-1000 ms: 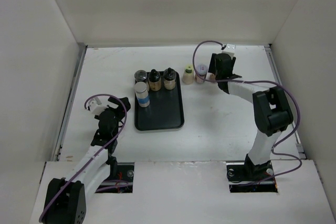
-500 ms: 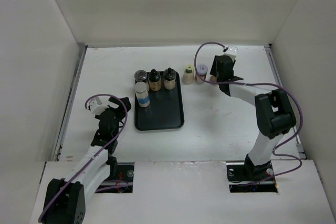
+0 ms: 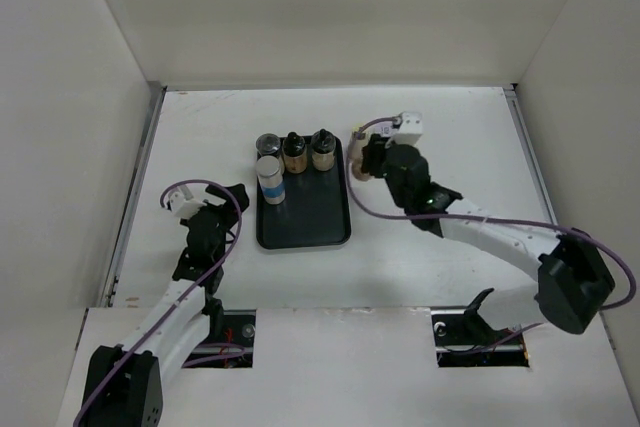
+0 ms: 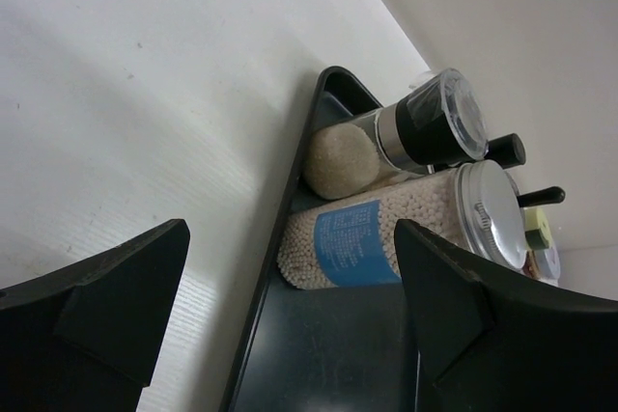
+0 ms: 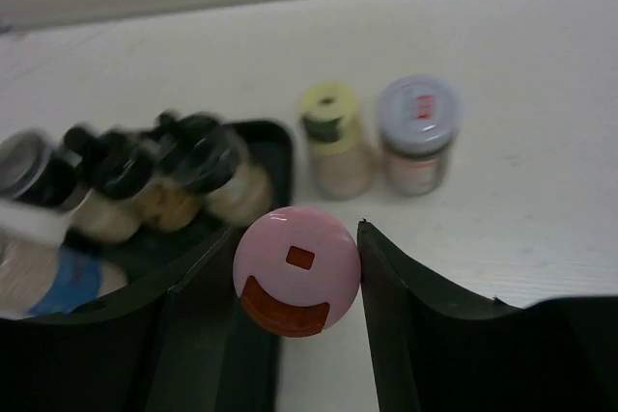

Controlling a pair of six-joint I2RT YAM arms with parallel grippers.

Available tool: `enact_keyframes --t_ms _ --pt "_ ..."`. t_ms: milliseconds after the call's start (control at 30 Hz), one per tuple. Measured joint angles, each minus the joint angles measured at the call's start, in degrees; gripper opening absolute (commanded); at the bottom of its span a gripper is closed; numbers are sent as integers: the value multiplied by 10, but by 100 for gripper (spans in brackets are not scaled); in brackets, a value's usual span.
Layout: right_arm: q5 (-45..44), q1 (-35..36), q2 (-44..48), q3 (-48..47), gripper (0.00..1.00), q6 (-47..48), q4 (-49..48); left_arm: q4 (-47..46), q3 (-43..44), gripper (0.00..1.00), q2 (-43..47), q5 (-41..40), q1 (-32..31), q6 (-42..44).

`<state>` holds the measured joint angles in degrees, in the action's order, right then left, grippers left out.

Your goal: Organize the condiment bottles

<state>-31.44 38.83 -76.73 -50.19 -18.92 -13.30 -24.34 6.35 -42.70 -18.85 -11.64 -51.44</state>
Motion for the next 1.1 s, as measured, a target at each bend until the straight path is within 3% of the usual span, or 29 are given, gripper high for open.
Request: enact_keyframes --t_ms 267,700,800,967,1100 --pt "31 186 -148 -80 47 0 -7 2 0 90 0 1 17 -3" --pt "55 267 -314 -211 50 14 -13 6 0 93 7 7 34 -16" --pt "56 281 -337 -218 59 16 -18 6 0 93 7 9 34 -16" --pt "57 284 -343 -225 89 16 -19 6 0 93 7 11 34 -17" --pt "58 284 -332 -220 97 22 -17 6 0 93 7 12 34 -17"
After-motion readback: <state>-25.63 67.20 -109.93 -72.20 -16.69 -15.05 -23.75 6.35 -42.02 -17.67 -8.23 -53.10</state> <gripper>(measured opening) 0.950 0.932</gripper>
